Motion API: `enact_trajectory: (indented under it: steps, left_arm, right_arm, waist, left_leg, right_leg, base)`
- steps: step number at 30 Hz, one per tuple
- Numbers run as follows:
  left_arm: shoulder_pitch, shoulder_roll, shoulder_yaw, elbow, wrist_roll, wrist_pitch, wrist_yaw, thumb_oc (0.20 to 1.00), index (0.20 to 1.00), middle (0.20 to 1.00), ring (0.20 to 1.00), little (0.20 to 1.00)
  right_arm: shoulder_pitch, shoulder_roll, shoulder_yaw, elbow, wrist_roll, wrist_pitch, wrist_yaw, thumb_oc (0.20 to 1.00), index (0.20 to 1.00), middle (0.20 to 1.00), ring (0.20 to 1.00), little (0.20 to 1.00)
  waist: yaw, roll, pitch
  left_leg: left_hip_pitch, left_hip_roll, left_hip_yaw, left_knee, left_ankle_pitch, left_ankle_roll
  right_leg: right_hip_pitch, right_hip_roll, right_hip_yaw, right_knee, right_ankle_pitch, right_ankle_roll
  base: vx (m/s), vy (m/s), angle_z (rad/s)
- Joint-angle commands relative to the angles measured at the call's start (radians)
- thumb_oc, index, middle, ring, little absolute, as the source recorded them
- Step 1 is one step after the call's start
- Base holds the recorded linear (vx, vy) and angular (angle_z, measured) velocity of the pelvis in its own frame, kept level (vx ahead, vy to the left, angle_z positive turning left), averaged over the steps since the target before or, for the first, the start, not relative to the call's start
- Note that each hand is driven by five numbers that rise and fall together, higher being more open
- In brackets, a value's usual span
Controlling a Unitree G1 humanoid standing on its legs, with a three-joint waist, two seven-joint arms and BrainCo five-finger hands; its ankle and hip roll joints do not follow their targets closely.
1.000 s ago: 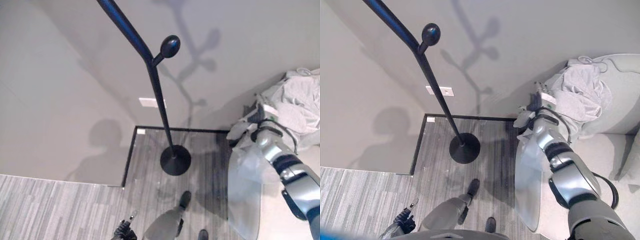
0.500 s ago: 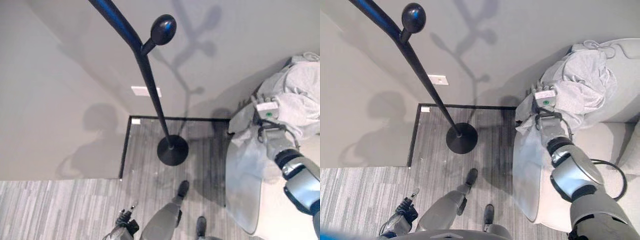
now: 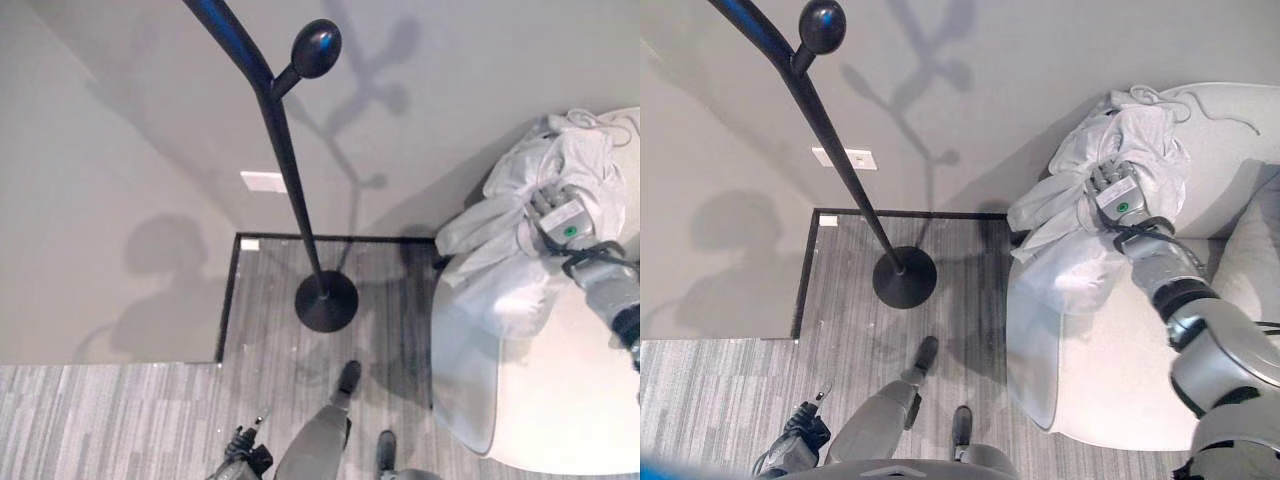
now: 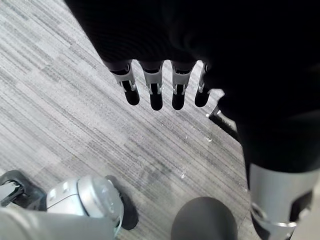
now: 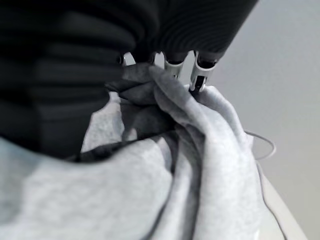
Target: Hang the clothes on the sofa on the clothes rack.
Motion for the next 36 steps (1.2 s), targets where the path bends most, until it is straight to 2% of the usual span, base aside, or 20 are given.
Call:
enact_trajectory:
  steps: [1, 3, 4, 5, 6, 10, 11, 14, 17, 22, 23, 26, 29, 36]
  left_arm:
    - [0.016, 0.007, 0.007, -0.022, -0.016, -0.029, -0.001, 1.000, 1.000, 1.000, 1.000, 1.000]
    - [0.010, 0.009, -0.004, -0.026, -0.020, -0.031, 0.003, 1.000, 1.000, 1.000, 1.000, 1.000]
    - [0.008, 0.010, -0.009, -0.028, -0.023, -0.033, 0.004, 1.000, 1.000, 1.000, 1.000, 1.000]
    - [0.006, 0.010, -0.017, -0.030, -0.026, -0.032, 0.004, 1.000, 1.000, 1.000, 1.000, 1.000]
    - [0.002, 0.013, -0.026, -0.034, -0.028, -0.032, 0.007, 1.000, 1.000, 1.000, 1.000, 1.000]
    - [0.003, 0.015, -0.032, -0.037, -0.026, -0.029, 0.006, 1.000, 1.000, 1.000, 1.000, 1.000]
    - [0.002, 0.016, -0.036, -0.035, -0.017, -0.030, 0.005, 1.000, 1.000, 1.000, 1.000, 1.000]
    - [0.001, 0.018, -0.039, -0.037, -0.005, -0.029, 0.009, 1.000, 1.000, 1.000, 1.000, 1.000]
    - [0.002, 0.025, -0.033, -0.038, 0.013, -0.030, 0.016, 1.000, 1.000, 1.000, 1.000, 1.000]
    - [0.017, 0.037, -0.027, -0.040, 0.056, -0.029, 0.024, 1.000, 1.000, 1.000, 1.000, 1.000]
    - [0.029, 0.045, -0.025, -0.044, 0.077, -0.030, 0.026, 1.000, 1.000, 1.000, 1.000, 1.000]
    - [0.029, 0.046, -0.026, -0.045, 0.088, -0.027, 0.027, 1.000, 1.000, 1.000, 1.000, 1.000]
    - [0.039, 0.050, -0.048, -0.088, 0.127, -0.035, 0.036, 1.000, 1.000, 1.000, 1.000, 1.000]
    - [0.053, 0.051, -0.109, -0.222, 0.156, -0.041, 0.040, 1.000, 1.000, 1.000, 1.000, 1.000]
  right_arm:
    - [0.022, 0.027, 0.050, 0.065, 0.035, -0.035, 0.056, 1.000, 1.000, 1.000, 1.000, 1.000]
    - [0.024, 0.072, 0.048, 0.125, 0.056, -0.031, 0.068, 1.000, 1.000, 1.000, 1.000, 1.000]
    - [0.022, 0.093, 0.044, 0.154, 0.074, -0.028, 0.072, 0.903, 0.903, 0.903, 0.903, 0.903]
    - [0.022, 0.117, 0.035, 0.186, 0.099, -0.026, 0.082, 0.338, 0.338, 0.338, 0.338, 0.338]
    - [0.025, 0.153, 0.022, 0.235, 0.138, -0.029, 0.091, 0.200, 0.200, 0.200, 0.200, 0.200]
    - [0.031, 0.189, -0.001, 0.271, 0.191, -0.029, 0.088, 0.200, 0.200, 0.200, 0.200, 0.200]
    - [0.040, 0.199, -0.038, 0.268, 0.247, -0.027, 0.056, 0.200, 0.200, 0.200, 0.200, 0.200]
    - [0.045, 0.197, -0.059, 0.255, 0.271, -0.026, 0.035, 0.200, 0.200, 0.200, 0.200, 0.200]
    - [0.048, 0.172, -0.097, 0.205, 0.312, -0.028, -0.002, 0.200, 0.200, 0.200, 0.200, 0.200]
    - [0.062, 0.085, -0.244, -0.007, 0.469, -0.054, -0.077, 0.200, 0.200, 0.200, 0.200, 0.200]
    - [0.099, 0.047, -0.364, -0.156, 0.580, -0.077, -0.127, 0.200, 0.200, 0.200, 0.200, 0.200]
    - [0.109, 0.037, -0.393, -0.194, 0.601, -0.085, -0.136, 0.200, 0.200, 0.200, 0.200, 0.200]
    - [0.147, 0.005, -0.555, -0.363, 0.705, -0.116, -0.195, 0.200, 0.200, 0.200, 0.200, 0.200]
    - [0.114, -0.013, -0.617, -0.458, 0.800, -0.157, -0.208, 0.200, 0.200, 0.200, 0.200, 0.200]
  waist:
    - [0.034, -0.018, 0.001]
    - [0.043, -0.016, 0.007]
    - [0.047, -0.016, 0.009]
    - [0.053, -0.016, 0.011]
    - [0.062, -0.016, 0.012]
    - [0.070, -0.017, 0.009]
    - [0.069, -0.018, 0.003]
    - [0.065, -0.017, 0.001]
    - [0.053, -0.020, -0.004]
    - [0.018, -0.026, -0.022]
    - [-0.002, -0.025, -0.034]
    - [-0.009, -0.022, -0.043]
    - [-0.032, -0.008, -0.074]
    - [-0.045, 0.008, -0.102]
  left_leg:
    - [-0.168, 0.011, -0.010, 0.223, -0.142, -0.031]
    - [-0.173, 0.007, -0.012, 0.221, -0.139, -0.029]
    - [-0.174, 0.005, -0.014, 0.219, -0.137, -0.028]
    - [-0.176, 0.004, -0.015, 0.216, -0.135, -0.027]
    - [-0.178, 0.001, -0.016, 0.214, -0.132, -0.025]
    - [-0.173, 0.001, -0.015, 0.210, -0.132, -0.021]
    - [-0.164, 0.002, -0.012, 0.210, -0.135, -0.018]
    - [-0.154, 0.004, -0.009, 0.211, -0.138, -0.017]
    - [-0.135, 0.010, -0.004, 0.207, -0.139, -0.016]
    - [-0.097, 0.025, 0.003, 0.181, -0.132, -0.012]
    - [-0.062, 0.035, -0.003, 0.151, -0.120, -0.008]
    - [-0.055, 0.040, -0.006, 0.136, -0.109, -0.008]
    - [0.021, 0.057, -0.022, 0.049, -0.059, -0.010]
    - [0.100, 0.076, -0.031, -0.039, -0.010, -0.023]
  right_leg:
    - [0.043, -0.110, -0.005, -0.075, 0.123, 0.061]
    - [0.039, -0.110, -0.009, -0.075, 0.124, 0.061]
    - [0.036, -0.110, -0.010, -0.075, 0.126, 0.061]
    - [0.034, -0.110, -0.011, -0.075, 0.127, 0.062]
    - [0.030, -0.110, -0.013, -0.075, 0.129, 0.062]
    - [0.033, -0.111, -0.011, -0.075, 0.130, 0.063]
    - [0.040, -0.110, -0.007, -0.075, 0.128, 0.062]
    - [0.047, -0.111, -0.006, -0.075, 0.126, 0.061]
    - [0.058, -0.110, -0.003, -0.075, 0.121, 0.059]
    - [0.074, -0.107, 0.005, -0.075, 0.122, 0.053]
    - [0.086, -0.105, 0.006, -0.075, 0.125, 0.049]
    - [0.084, -0.103, 0.003, -0.075, 0.128, 0.047]
    - [0.109, -0.091, -0.005, -0.074, 0.127, 0.040]
    - [0.140, -0.072, -0.007, -0.064, 0.118, 0.030]
  base:
    - [0.00, 0.000, 0.00]
    - [0.00, 0.000, 0.00]
    - [0.00, 0.000, 0.00]
    - [0.00, 0.000, 0.00]
    - [0.00, 0.000, 0.00]
    - [0.00, -0.001, 0.01]
    - [0.00, -0.003, 0.04]
    - [0.00, 0.000, 0.00]
    - [0.00, 0.000, 0.00]
    - [-0.02, -0.034, -0.01]
    - [-0.04, -0.053, -0.03]
    - [-0.02, -0.034, -0.04]
    - [-0.03, -0.067, -0.01]
    - [-0.02, -0.034, 0.02]
